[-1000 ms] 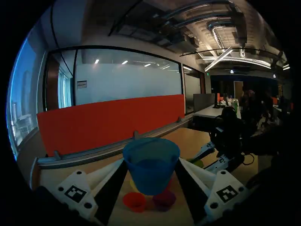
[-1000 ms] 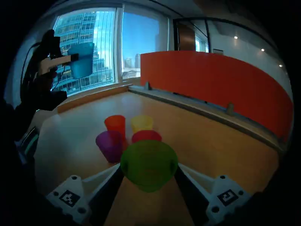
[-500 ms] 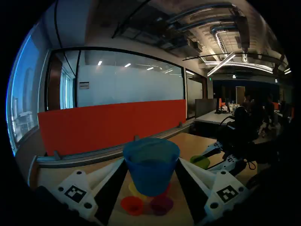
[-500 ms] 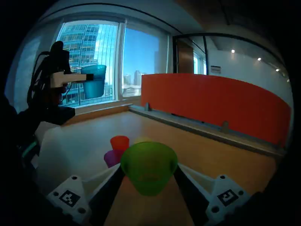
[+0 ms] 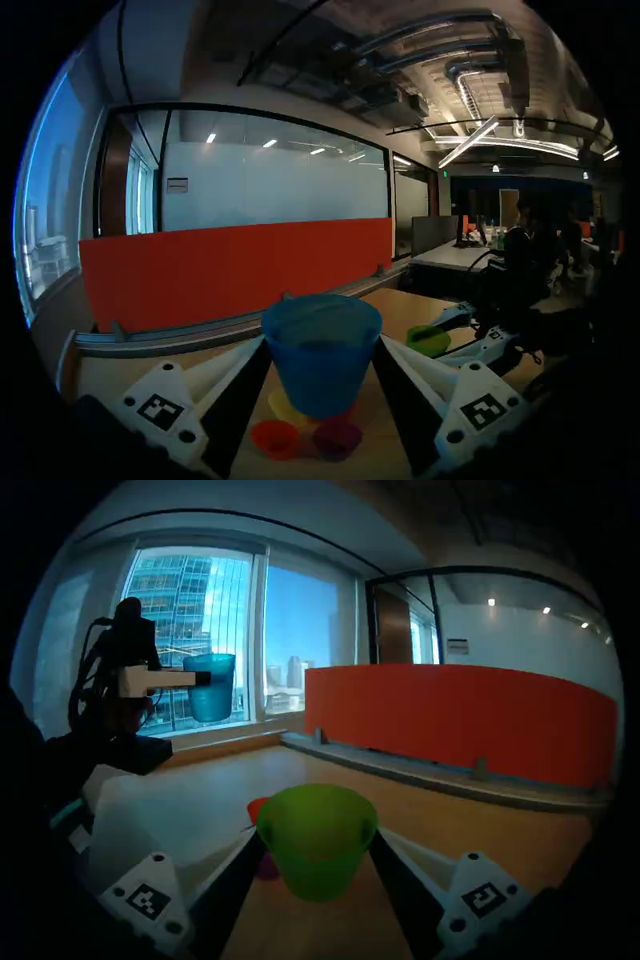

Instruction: Pour water

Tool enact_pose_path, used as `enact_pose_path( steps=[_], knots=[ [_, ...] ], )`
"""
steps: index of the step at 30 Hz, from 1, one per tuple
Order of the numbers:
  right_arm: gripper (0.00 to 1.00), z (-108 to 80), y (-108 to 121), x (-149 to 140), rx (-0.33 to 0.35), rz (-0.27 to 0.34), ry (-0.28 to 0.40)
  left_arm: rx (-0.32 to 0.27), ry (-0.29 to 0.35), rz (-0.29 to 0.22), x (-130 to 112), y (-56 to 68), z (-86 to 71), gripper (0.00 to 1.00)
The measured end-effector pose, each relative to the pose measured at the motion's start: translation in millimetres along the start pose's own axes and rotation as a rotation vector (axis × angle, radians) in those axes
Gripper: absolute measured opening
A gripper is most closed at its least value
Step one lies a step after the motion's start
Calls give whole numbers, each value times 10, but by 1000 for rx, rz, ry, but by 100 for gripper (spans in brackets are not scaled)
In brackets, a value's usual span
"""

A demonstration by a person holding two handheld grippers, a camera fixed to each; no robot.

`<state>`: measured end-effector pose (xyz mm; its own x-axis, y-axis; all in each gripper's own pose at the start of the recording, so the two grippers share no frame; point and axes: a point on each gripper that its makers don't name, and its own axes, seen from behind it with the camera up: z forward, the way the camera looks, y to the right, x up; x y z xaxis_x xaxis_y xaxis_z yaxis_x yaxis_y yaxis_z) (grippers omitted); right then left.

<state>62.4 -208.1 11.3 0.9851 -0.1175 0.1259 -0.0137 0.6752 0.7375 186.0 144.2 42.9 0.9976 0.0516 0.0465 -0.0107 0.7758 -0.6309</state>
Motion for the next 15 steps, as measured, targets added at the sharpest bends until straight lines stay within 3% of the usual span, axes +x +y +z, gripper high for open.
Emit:
enact_pose_path(
  steps=[15],
  knots=[
    [90,-15,-67,129,16,-24,44,-3,1,4,-3,0,-37,83]
  ],
)
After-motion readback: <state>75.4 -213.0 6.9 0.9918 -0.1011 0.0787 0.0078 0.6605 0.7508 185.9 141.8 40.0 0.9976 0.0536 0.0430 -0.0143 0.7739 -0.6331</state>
